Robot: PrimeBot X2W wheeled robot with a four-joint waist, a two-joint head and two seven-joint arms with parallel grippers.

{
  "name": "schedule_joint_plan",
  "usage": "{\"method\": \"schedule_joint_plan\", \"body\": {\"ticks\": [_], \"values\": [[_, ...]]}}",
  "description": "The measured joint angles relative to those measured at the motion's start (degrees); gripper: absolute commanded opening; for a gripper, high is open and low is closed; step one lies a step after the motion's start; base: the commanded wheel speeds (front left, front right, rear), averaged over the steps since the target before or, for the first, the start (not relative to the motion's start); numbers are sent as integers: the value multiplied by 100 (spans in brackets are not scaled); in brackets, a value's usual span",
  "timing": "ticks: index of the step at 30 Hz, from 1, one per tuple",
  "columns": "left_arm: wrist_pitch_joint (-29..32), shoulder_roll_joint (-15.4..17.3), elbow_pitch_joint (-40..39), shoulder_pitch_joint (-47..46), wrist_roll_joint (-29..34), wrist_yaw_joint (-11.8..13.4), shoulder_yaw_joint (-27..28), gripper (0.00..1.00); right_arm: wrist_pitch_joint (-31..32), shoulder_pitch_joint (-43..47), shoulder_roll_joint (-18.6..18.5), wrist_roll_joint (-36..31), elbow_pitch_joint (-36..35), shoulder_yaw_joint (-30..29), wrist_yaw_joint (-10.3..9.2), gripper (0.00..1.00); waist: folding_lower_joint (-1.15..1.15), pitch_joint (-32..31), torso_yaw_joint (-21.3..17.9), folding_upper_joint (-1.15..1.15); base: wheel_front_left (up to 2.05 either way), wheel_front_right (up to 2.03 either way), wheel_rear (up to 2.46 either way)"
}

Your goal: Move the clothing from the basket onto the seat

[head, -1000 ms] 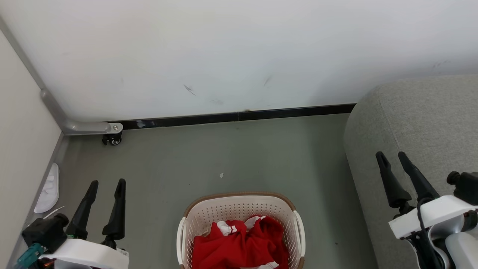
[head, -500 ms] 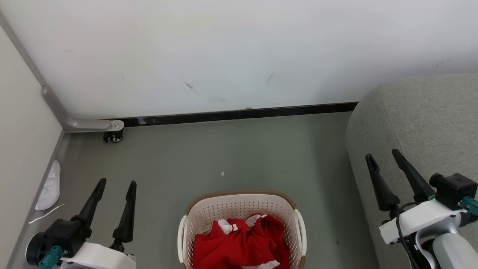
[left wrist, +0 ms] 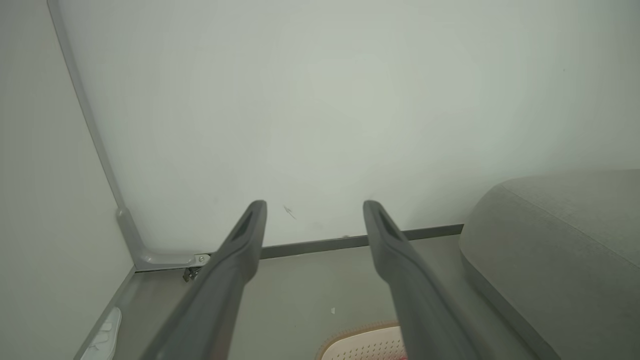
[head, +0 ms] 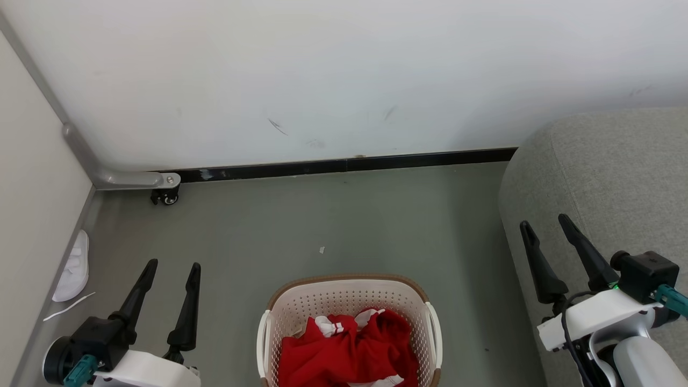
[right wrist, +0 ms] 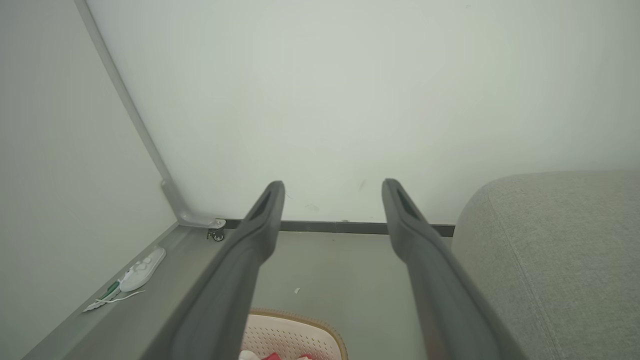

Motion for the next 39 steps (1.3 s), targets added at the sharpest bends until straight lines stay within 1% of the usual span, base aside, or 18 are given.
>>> {"method": "schedule_joint_plan", "body": {"ticks": [24, 39], "values": [[0, -86, 80, -19, 0, -9, 220, 100, 0, 8, 137, -122, -11, -94, 0, 100, -1, 30, -16, 0, 0, 0, 0], [0, -121, 127, -102, 60, -25, 148, 100, 0, 3, 138, -123, -91, -181, 0, 100, -1, 214, -95, 0, 0, 0, 0]]}}
